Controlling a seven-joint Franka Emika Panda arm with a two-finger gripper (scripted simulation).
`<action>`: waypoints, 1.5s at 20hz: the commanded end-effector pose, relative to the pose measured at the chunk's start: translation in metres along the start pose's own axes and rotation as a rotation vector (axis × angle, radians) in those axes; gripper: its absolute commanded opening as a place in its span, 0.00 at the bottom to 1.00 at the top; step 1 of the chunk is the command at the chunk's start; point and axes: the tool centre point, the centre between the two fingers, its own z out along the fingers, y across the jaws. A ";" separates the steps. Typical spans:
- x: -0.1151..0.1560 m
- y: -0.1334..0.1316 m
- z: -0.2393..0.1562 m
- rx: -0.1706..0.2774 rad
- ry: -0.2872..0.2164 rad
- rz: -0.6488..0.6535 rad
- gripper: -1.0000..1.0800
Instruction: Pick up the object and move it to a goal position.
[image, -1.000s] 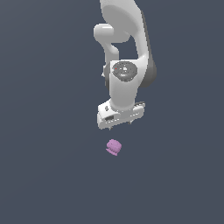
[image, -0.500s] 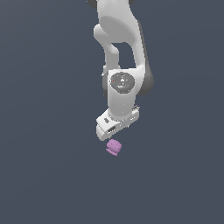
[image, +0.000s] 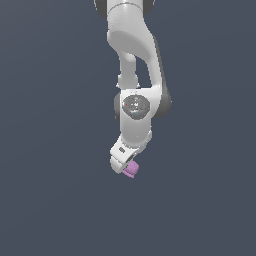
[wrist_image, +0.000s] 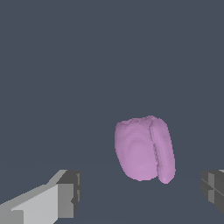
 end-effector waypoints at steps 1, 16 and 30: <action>0.001 0.005 0.005 -0.002 0.001 -0.056 0.96; 0.003 0.015 0.017 -0.006 0.005 -0.184 0.96; 0.003 0.015 0.066 -0.006 0.005 -0.189 0.96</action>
